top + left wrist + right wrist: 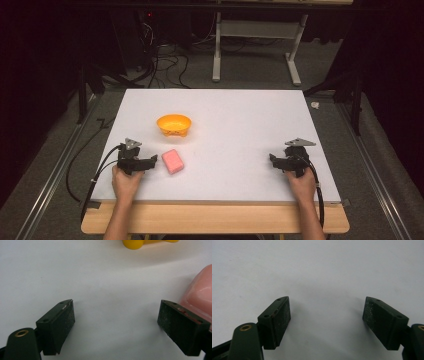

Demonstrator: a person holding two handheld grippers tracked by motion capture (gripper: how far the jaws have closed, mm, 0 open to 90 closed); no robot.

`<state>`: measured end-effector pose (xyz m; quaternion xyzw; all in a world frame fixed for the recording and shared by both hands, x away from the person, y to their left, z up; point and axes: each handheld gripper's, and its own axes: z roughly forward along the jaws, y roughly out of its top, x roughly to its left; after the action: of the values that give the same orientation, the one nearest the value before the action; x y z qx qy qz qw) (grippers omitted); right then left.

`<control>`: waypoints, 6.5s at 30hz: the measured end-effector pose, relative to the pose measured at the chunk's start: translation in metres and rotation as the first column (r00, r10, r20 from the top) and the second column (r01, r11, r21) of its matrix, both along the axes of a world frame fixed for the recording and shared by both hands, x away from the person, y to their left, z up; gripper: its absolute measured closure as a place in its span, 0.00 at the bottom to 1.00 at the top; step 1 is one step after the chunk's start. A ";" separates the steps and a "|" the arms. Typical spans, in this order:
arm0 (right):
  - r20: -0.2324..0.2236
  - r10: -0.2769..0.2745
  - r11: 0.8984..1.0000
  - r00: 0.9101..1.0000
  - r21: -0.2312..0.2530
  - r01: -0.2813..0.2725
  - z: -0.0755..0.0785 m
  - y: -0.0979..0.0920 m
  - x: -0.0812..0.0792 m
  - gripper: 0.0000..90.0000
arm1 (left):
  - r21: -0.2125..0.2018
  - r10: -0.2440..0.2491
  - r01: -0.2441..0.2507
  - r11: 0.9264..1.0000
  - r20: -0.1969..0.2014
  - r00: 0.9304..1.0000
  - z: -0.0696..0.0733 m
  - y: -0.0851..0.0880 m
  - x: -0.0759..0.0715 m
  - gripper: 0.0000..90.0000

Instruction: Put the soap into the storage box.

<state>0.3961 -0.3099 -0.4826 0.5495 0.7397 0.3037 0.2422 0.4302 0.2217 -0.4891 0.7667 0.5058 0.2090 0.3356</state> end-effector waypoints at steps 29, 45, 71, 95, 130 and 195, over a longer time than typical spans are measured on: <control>0.000 0.002 1.000 1.000 -0.001 -0.002 0.000 0.000 0.000 0.25 | -0.002 0.000 0.000 1.000 -0.003 1.000 0.001 0.000 0.001 0.17; 0.000 0.001 1.000 1.000 -0.001 -0.001 0.000 0.000 0.000 0.25 | 0.015 0.005 -0.005 1.000 0.003 1.000 0.008 0.003 -0.003 0.16; 0.002 0.002 1.000 1.000 -0.002 -0.002 0.000 0.000 0.000 0.25 | -0.045 -0.015 0.018 0.999 0.065 0.998 0.033 0.008 -0.038 0.10; 0.000 0.001 1.000 1.000 0.000 -0.001 0.000 0.000 0.000 0.25 | -0.027 -0.195 0.197 0.980 0.060 0.979 0.033 -0.030 -0.055 0.04; 0.000 0.001 1.000 1.000 -0.001 -0.001 0.000 0.000 0.000 0.25 | 0.007 -0.348 0.348 0.937 0.008 0.937 0.023 -0.068 -0.019 0.00; 0.000 -0.001 1.000 1.000 -0.001 0.001 0.000 0.000 0.000 0.25 | 0.004 -0.346 0.346 0.938 0.010 0.938 0.022 -0.066 -0.020 0.15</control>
<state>0.3960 -0.3099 -0.4826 0.5497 0.7397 0.3033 0.2424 0.4101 0.1555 -0.4668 0.8429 0.3611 0.1516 0.3689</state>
